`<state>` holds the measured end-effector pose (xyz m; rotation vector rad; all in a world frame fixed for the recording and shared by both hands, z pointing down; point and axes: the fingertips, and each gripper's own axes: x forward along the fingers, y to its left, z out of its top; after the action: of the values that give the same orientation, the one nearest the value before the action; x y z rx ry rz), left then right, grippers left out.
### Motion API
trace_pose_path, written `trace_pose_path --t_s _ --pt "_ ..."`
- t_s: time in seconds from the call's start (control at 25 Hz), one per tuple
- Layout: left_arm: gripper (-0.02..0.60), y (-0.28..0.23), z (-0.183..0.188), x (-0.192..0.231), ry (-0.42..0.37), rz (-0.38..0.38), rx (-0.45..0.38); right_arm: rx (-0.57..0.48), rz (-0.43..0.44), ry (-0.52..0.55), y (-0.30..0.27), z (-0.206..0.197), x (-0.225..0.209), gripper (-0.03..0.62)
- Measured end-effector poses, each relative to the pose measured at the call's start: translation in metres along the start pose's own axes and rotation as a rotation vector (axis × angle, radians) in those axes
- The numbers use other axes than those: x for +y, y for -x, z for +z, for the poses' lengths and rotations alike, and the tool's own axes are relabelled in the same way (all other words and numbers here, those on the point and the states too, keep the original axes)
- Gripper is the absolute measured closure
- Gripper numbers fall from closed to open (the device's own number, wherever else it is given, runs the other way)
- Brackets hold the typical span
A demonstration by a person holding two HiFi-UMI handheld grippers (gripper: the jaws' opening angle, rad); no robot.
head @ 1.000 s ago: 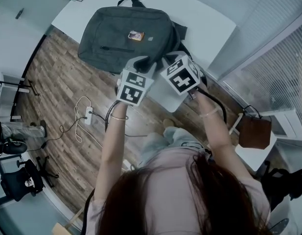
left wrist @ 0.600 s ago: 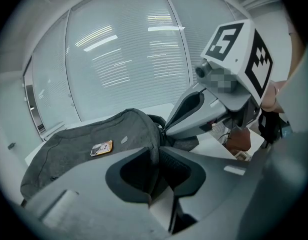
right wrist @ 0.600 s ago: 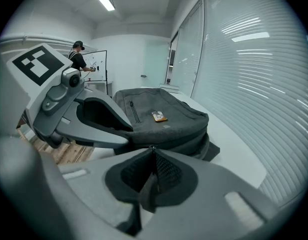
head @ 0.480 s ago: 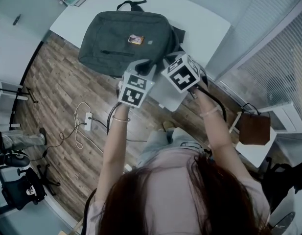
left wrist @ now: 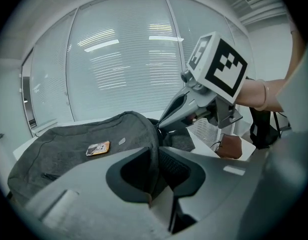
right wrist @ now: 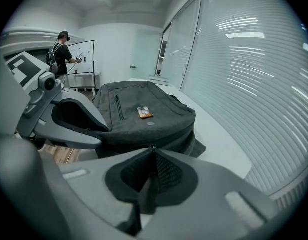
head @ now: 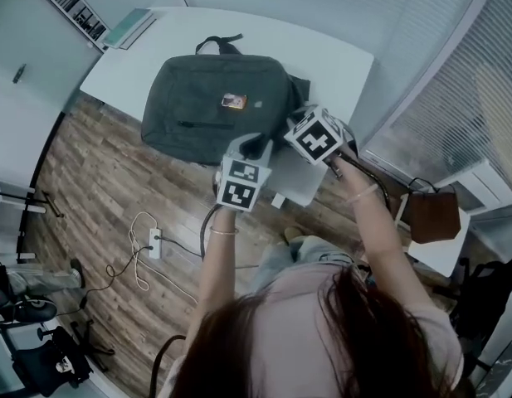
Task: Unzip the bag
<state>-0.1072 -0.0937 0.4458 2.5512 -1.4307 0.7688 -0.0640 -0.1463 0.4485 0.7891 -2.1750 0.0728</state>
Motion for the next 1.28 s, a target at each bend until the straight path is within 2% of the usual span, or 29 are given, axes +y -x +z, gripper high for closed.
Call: trace_pose_path --t_s 0.2,0.6,0.92,1.12,1.28 --pt "0.512 0.006 -0.001 -0.001 0.019 -0.028 -0.019 0.012 -0.023 -0.002 -0.003 0.0 -0.01 0.583" --pt "0.512 0.004 0.0 -0.001 0.05 -0.074 -0.027 -0.019 0.025 0.058 -0.015 0.005 -0.043 0.583" --pt "0.512 0.003 -0.002 0.003 0.071 -0.081 -0.048 -0.077 0.119 0.074 -0.029 0.011 -0.064 0.583" --pt "0.512 0.003 -0.002 0.003 0.107 -0.076 -0.071 -0.113 0.169 0.123 -0.036 0.016 -0.074 0.583" --pt "0.512 -0.002 -0.001 0.001 0.088 -0.055 -0.073 -0.126 0.208 0.146 -0.04 0.019 -0.084 0.583"
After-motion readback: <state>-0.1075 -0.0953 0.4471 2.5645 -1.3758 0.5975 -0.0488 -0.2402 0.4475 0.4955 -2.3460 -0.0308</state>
